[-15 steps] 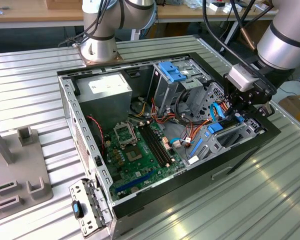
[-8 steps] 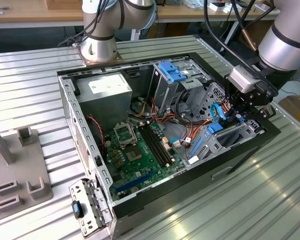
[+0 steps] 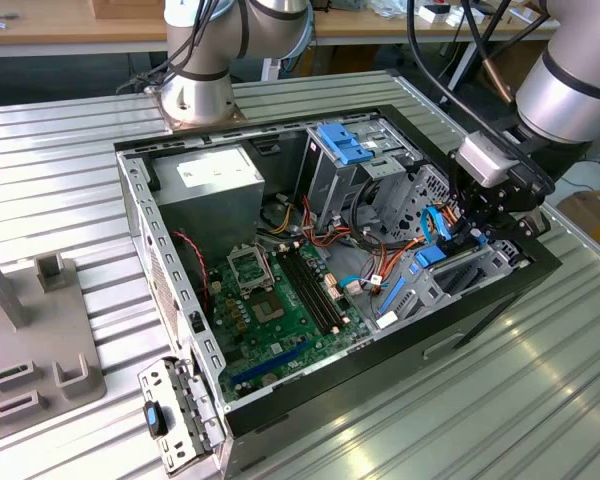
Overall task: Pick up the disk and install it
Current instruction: 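Insert the first disk wire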
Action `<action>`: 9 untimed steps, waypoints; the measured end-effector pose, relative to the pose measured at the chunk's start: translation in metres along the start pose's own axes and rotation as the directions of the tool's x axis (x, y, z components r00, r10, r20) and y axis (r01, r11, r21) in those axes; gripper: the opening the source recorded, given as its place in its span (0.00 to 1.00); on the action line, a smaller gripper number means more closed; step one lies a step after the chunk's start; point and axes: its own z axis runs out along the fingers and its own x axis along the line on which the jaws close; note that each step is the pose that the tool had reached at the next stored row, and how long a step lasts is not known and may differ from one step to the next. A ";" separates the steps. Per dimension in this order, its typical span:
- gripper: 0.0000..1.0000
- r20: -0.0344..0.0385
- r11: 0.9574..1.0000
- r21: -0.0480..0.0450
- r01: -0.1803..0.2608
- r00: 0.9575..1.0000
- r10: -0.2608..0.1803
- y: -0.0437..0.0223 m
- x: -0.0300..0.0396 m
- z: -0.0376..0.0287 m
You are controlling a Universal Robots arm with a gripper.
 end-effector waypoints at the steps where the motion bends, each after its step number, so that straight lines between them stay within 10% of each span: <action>1: 0.17 0.000 1.000 0.000 -0.001 1.000 0.001 0.0000 0.0000 0.0000; 9: 0.17 -0.005 0.999 0.002 -0.039 0.999 0.039 0.0015 0.0000 -0.0001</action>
